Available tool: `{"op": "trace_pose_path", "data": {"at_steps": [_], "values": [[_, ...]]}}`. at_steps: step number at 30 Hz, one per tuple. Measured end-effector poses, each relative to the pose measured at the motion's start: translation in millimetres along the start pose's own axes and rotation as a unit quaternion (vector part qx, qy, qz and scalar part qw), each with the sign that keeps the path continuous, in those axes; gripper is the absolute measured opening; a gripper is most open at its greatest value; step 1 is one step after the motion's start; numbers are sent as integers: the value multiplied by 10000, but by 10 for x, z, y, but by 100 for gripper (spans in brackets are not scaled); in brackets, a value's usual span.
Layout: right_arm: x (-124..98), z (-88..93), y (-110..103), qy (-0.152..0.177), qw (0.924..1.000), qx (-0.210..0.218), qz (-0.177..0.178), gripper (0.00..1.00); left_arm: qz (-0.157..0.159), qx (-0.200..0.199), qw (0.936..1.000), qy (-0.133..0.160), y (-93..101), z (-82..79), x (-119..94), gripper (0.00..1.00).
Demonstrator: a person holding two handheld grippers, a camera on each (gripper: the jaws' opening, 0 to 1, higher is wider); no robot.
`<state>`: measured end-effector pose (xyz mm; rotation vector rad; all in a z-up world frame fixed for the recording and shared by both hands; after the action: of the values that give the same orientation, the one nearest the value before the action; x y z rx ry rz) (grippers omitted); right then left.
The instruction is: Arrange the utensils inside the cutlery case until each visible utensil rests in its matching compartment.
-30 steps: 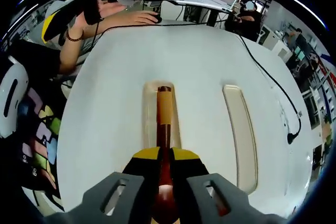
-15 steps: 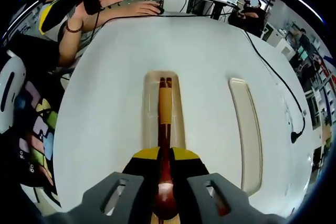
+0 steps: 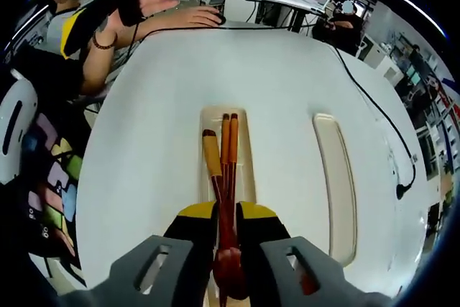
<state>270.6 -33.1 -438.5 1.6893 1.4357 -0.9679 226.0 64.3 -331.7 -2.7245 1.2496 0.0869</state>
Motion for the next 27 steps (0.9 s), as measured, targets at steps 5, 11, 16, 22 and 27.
{"op": "trace_pose_path", "data": {"at_steps": [5, 11, 16, 22, 27], "values": [[-79, -18, 21, 98, 9999, -18, 105, 9, -18, -55, 10000, 51, 57, 3, 36, 97], [-216, 0, 144, 363, 9984, 219, 381, 11, 208, -408, 9966, 686, 115, -206, 25, 100], [-377, 49, 329, 759, 9909, 899, 656, 11, 293, -473, 9941, 936, -35, -325, -66, 100], [-535, 189, 527, 1026, 9827, 1213, 953, 11, 368, -545, 9916, 1110, -116, -435, -148, 100], [-648, 314, 664, 1206, 9716, 1556, 1314, 19, 322, -683, 9902, 1179, -268, -475, -139, 100]]}}
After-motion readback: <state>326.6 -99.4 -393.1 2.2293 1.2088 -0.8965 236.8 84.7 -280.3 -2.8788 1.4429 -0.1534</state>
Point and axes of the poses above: the point that each gripper's makers call its tool centre point, and the gripper's own axes: x roughly forward along the fingers, y roughly to its right, z roughly out of its underside, the point moved 1 cm from there along -x, roughly backward along the fingers, and after that the axes turned 6 degrees about x, right-handed, at the moved point
